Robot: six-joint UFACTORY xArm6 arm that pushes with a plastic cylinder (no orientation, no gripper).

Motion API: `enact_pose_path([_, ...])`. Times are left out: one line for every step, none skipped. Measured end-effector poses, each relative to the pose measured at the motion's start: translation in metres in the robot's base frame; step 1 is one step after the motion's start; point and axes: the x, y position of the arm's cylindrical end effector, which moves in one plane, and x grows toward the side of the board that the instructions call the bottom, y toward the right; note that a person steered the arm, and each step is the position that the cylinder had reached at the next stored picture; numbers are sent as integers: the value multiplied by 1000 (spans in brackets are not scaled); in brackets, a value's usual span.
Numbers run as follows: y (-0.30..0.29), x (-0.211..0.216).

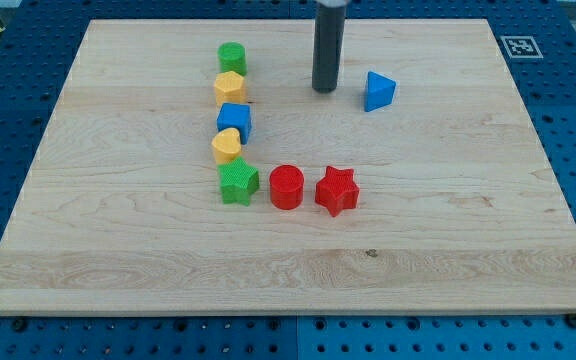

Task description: Move the blue triangle top right to the red star

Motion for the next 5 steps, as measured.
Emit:
enact_pose_path([3,-12])
enact_pose_path([7,-1])
enact_pose_path([24,16])
enact_pose_path([46,19])
enact_pose_path([57,19])
